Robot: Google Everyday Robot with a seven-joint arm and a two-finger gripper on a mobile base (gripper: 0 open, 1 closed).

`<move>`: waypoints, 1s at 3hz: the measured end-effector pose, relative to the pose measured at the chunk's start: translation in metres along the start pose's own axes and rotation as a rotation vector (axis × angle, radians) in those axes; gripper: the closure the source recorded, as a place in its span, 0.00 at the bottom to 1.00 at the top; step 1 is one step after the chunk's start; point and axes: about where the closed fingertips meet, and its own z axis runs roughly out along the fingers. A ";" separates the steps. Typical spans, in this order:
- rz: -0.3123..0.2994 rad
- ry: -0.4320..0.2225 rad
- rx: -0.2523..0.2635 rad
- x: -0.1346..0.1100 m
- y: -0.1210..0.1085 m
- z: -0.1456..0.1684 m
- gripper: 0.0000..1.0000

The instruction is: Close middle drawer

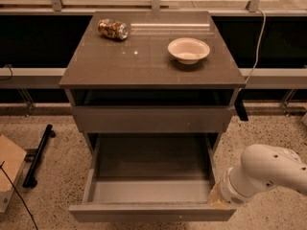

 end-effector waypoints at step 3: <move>0.078 -0.084 -0.123 0.044 0.007 0.082 1.00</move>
Offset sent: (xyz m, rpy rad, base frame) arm -0.0185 -0.0156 -0.1009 0.1613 0.1258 -0.0383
